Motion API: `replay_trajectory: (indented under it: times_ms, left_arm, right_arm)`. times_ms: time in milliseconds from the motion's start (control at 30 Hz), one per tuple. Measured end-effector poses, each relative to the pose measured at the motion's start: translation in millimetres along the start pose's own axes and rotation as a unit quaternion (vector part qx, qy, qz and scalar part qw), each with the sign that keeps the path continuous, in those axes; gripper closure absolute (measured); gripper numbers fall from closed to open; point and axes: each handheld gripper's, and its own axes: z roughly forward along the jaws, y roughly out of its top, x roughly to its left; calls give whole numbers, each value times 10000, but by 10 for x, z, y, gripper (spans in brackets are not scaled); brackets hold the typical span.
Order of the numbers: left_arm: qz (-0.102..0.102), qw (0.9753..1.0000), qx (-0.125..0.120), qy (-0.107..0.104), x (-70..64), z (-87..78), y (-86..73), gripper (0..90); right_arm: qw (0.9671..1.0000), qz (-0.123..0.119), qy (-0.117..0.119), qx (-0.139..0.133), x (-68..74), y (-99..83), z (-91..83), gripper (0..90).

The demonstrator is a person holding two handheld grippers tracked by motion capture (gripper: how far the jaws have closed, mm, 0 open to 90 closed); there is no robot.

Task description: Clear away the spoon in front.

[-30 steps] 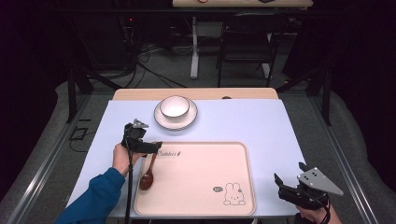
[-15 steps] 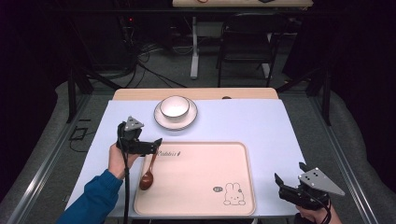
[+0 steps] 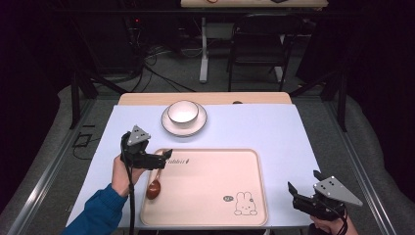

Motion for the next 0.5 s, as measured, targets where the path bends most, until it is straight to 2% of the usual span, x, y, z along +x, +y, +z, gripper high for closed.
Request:
replay_trajectory:
  times_ms: [333,500]
  left_arm:
    - [164,9998,-111,68,-107,-200,-148,3]
    - [115,9997,-193,77,-100,-266,-270,3]
  right_arm:
    - [10000,1,-10,1,3,1,0,143]
    - [10000,-1,-8,9,3,1,2,143]
